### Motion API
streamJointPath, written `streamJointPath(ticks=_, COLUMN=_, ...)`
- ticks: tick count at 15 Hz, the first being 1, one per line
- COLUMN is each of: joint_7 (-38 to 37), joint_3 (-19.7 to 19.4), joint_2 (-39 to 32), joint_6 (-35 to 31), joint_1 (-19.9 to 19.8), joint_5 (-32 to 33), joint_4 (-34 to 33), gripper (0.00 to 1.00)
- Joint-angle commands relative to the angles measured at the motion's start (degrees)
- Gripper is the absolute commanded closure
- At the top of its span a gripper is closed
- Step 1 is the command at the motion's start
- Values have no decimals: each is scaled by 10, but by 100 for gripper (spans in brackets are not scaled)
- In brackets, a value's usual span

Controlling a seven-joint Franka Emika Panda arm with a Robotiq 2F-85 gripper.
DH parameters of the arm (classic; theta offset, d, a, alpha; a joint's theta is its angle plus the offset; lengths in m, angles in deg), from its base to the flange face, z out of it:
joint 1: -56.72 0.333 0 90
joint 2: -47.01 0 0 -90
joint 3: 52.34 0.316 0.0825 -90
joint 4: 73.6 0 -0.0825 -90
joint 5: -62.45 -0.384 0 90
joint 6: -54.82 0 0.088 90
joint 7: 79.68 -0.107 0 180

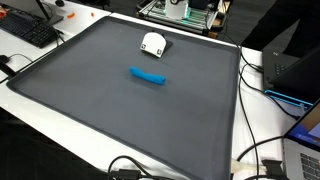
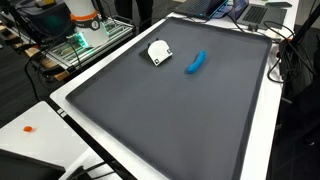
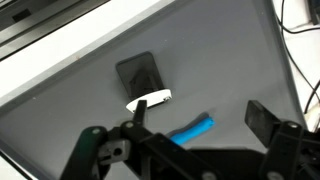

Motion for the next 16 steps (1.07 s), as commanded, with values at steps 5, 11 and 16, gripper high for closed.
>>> streamJointPath(ticks=5, joint_7=-181, joint_3=12, joint_2=-147, joint_6=-143, joint_1=-4, joint_5=-52, joint_4=34, gripper=0)
streamJointPath(ticks=11, joint_7=-286, joint_3=-13, joint_2=-225, joint_6=-243, joint_1=9, joint_5=-92, joint_4=60, gripper=0)
streamJointPath(ticks=16, joint_7=-313, joint_3=-28, joint_2=-275, joint_6=-320, joint_1=13, joint_5=-88, joint_4=79, gripper=0)
